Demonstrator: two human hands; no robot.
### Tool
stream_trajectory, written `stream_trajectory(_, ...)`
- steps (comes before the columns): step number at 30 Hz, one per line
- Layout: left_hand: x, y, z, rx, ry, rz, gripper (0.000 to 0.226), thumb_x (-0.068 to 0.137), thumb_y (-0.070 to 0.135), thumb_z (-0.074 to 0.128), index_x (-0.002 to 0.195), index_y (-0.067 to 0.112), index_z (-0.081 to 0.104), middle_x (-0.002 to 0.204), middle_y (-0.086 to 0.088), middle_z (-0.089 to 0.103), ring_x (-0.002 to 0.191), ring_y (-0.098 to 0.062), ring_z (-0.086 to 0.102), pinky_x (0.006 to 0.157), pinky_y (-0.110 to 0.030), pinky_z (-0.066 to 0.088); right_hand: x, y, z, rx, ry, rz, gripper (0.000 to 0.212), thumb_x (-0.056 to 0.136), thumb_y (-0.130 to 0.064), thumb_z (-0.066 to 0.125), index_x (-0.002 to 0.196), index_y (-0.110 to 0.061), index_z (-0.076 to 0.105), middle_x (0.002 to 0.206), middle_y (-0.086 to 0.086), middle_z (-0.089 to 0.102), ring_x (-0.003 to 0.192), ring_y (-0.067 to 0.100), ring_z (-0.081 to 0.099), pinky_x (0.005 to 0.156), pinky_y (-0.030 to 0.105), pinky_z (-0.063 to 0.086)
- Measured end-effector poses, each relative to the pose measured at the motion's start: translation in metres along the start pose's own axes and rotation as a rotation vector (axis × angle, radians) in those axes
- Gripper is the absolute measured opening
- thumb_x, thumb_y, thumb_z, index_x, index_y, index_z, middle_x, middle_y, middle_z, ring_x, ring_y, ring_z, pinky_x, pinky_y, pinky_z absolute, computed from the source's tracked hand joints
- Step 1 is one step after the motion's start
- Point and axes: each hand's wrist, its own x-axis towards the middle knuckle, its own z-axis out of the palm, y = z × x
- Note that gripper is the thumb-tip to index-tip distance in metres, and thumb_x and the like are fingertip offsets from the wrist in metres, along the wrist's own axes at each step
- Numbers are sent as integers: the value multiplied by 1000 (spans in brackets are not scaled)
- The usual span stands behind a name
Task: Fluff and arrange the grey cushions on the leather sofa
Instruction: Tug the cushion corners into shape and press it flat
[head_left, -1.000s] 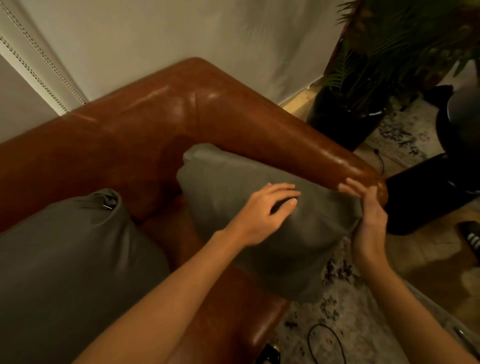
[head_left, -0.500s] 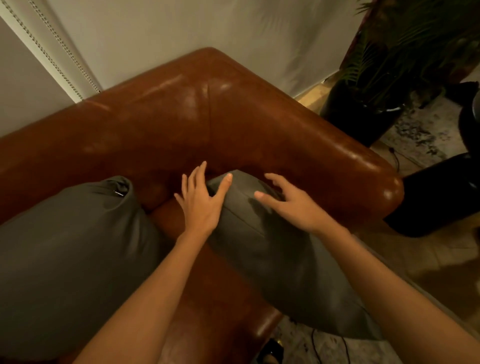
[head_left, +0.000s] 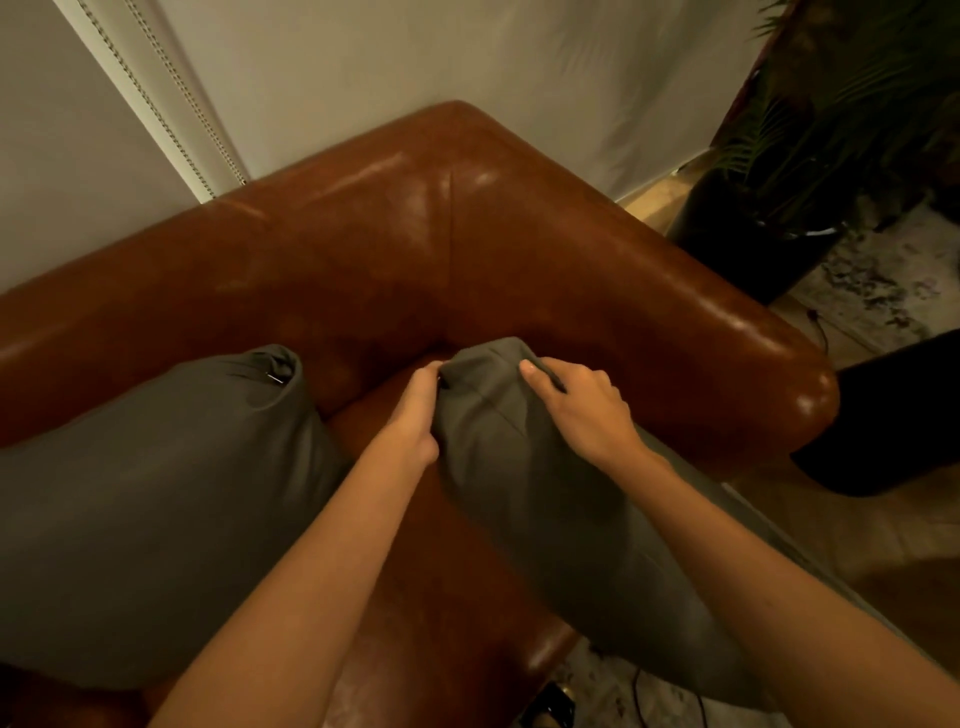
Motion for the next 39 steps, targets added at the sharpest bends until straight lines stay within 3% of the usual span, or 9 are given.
stream_trajectory(6, -24, 45, 6, 138, -7, 214, 33, 102, 38, 40, 107, 15, 64, 90, 3, 61, 81, -13, 54, 62, -30, 39, -21, -19, -58, 346, 226, -74, 39, 97, -59, 42, 111, -35, 69, 103, -15, 71, 105, 8, 64, 97, 44, 48)
stream_trajectory(11, -23, 72, 3, 361, 189, 576, 40, 85, 60, 49, 114, 38, 65, 132, 7, 56, 128, -24, 42, 109, -47, 31, -51, -31, -101, 764, 251, -219, 24, 103, -30, 43, 113, -33, 64, 109, -22, 70, 108, -2, 62, 86, 14, 49)
stream_trajectory(15, -35, 75, 29, 665, 251, 877, 34, 98, 49, 42, 130, 45, 53, 151, 9, 35, 142, -21, 19, 115, -44, 14, -60, 3, -96, 824, 232, -164, 26, 103, -29, 39, 120, -37, 58, 115, -28, 66, 113, -9, 57, 87, 7, 44)
stream_trajectory(18, -36, 53, 51, 1048, 45, 847, 38, 99, 53, 36, 136, 49, 44, 158, 11, 22, 147, -19, 6, 116, -57, 2, -67, 48, -70, 742, 127, -34, 28, 102, -32, 41, 128, -41, 47, 119, -38, 53, 122, -12, 46, 86, 0, 38)
stream_trajectory(21, -24, 18, 66, 1309, -176, 690, 47, 98, 61, 20, 145, 55, 19, 161, 15, -3, 147, -18, -18, 111, -64, -13, -81, 89, -46, 683, 55, 132, 38, 95, -46, 43, 131, -48, 33, 131, -36, 36, 137, 1, 31, 102, 12, 29)
stream_trajectory(25, -26, -15, 75, 1463, -82, 793, 52, 98, 60, 9, 149, 50, 4, 162, 9, -12, 144, -21, -29, 107, -63, -21, -96, 104, -46, 685, 181, 186, 36, 100, -38, 43, 136, -39, 42, 142, -19, 42, 138, 10, 37, 108, 27, 32)
stream_trajectory(30, -29, -38, 81, 1654, -10, 990, 59, 97, 59, 5, 152, 39, -3, 162, -1, -15, 143, -21, -31, 109, -58, -24, -106, 82, -68, 591, 504, -14, 23, 101, -24, 49, 119, -23, 62, 124, -10, 60, 118, 2, 53, 94, 21, 43)
stream_trajectory(35, -30, -52, 88, 1682, -16, 1014, 61, 97, 60, 6, 153, 37, -1, 162, -3, -14, 145, -23, -25, 112, -56, -19, -105, 77, -69, 70, 395, -168, 4, 95, -25, 62, 93, -21, 61, 95, -10, 54, 94, 8, 51, 82, 25, 43)
stream_trajectory(39, -30, -51, 86, 1649, -46, 1000, 60, 98, 60, 9, 153, 38, 1, 162, -3, -11, 146, -23, -23, 112, -55, -19, -115, 84, -68, 20, 340, -78, 15, 93, -38, 62, 92, -24, 56, 92, -8, 52, 90, 10, 48, 79, 25, 39)
